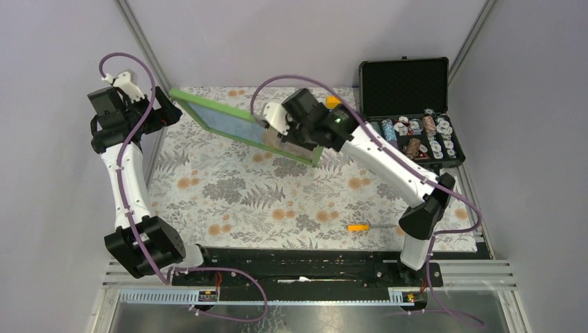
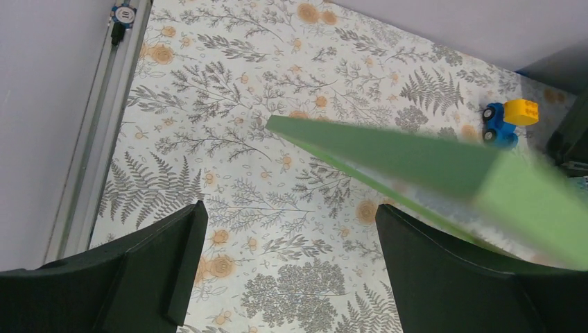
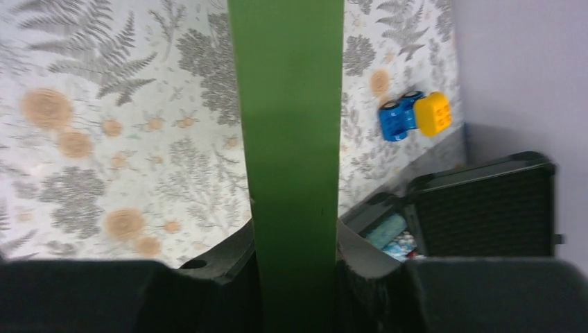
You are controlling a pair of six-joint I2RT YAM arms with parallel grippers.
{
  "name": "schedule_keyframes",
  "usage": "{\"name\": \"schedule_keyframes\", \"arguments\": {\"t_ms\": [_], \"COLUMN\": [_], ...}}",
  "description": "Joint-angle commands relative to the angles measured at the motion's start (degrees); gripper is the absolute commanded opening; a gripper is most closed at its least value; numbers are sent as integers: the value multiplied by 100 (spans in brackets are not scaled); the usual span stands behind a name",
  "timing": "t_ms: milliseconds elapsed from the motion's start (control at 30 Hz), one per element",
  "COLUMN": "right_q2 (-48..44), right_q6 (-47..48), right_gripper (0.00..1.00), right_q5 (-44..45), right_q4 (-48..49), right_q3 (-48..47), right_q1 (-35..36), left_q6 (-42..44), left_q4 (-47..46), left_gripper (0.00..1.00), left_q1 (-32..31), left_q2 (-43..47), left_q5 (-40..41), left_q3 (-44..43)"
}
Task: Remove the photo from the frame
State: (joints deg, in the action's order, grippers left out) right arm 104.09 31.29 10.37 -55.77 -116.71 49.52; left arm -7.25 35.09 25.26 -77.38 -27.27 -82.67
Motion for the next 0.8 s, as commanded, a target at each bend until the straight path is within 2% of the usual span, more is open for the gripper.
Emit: {"name": "schedule_keyframes", "arguments": {"t_ms": [0, 100, 267, 400, 467, 567, 733, 767], "right_q2": [-115, -181, -515, -630, -589, -469, -293, -248], "right_q6": [560, 737, 1204, 1221, 1156, 988, 928, 961], "right_gripper": [0, 0, 0, 0, 4, 16, 44, 45], "right_q5": [1292, 1588, 2114, 2529, 2685, 2835, 3063, 3136], "right_q4": [1316, 1701, 2896, 3714, 3959, 4189, 4731, 4976], "right_q3": [224, 633, 2011, 2826, 3043, 3288, 3841, 3985], "right_q1": [261, 421, 736, 1018, 1119, 1341, 1657, 1710], "left_q6": [264, 270, 345, 377, 383, 414, 493, 502], "left_q4": [-171, -202, -261, -349, -381, -386, -381, -380], "left_gripper": [99, 99, 99, 99, 99, 99, 99, 99], "left_q1": [134, 313, 383, 386, 386, 388, 388, 396], "left_q2": [-109, -184, -220, -177, -143, -115, -63, -54], "left_q5": [-112, -205, -235, -236, -243, -245, -171, -167], "left_q3": [-98, -148, -233, -136, -76, -5, 75, 88]}}
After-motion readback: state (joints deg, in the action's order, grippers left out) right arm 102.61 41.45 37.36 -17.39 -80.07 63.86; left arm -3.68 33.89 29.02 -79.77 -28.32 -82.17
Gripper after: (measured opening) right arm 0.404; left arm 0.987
